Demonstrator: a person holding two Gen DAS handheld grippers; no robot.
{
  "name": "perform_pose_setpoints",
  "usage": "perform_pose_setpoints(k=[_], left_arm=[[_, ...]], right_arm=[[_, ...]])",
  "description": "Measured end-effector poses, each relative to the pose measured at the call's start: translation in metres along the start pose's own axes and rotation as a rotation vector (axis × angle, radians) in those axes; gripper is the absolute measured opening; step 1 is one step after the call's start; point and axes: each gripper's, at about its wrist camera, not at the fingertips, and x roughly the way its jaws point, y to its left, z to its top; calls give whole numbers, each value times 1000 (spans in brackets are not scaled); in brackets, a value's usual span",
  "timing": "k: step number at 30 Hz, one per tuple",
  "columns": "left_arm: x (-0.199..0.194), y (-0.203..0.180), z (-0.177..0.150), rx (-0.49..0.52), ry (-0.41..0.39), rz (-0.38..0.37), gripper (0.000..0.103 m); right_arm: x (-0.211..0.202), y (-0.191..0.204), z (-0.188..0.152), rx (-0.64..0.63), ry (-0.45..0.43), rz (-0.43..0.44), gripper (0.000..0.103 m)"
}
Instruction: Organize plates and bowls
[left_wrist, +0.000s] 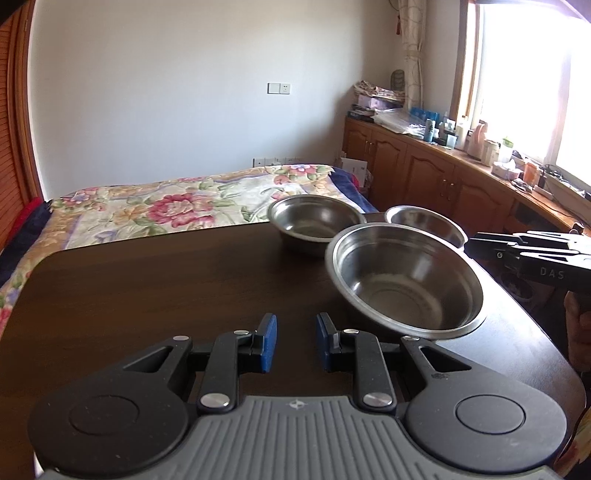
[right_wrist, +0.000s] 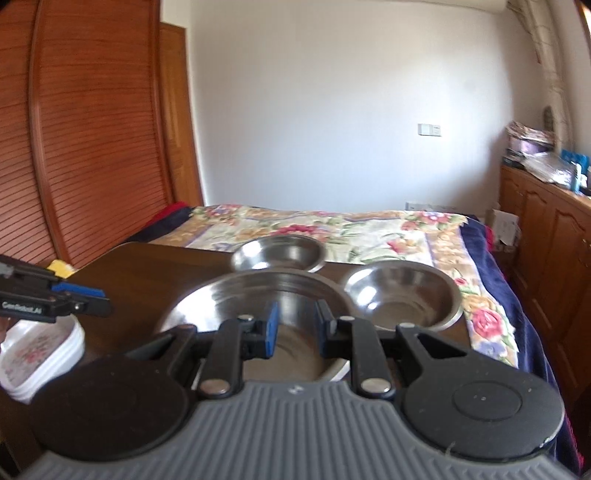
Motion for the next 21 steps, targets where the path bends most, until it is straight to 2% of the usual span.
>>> perform_pose_setpoints(k=[8, 11, 17, 21], left_arm=[[17, -19, 9, 17, 5, -13, 26], [23, -24, 10, 16, 7, -15, 34], [35, -33, 13, 12, 16, -16, 41], [41, -36, 13, 12, 24, -15, 41]], right_arm=[[7, -24, -13, 75, -4, -25, 25], [11, -29, -17, 106, -7, -23, 40], [21, -34, -24, 164, -8, -4, 40], [24, -37, -26, 189, -13, 1, 40]])
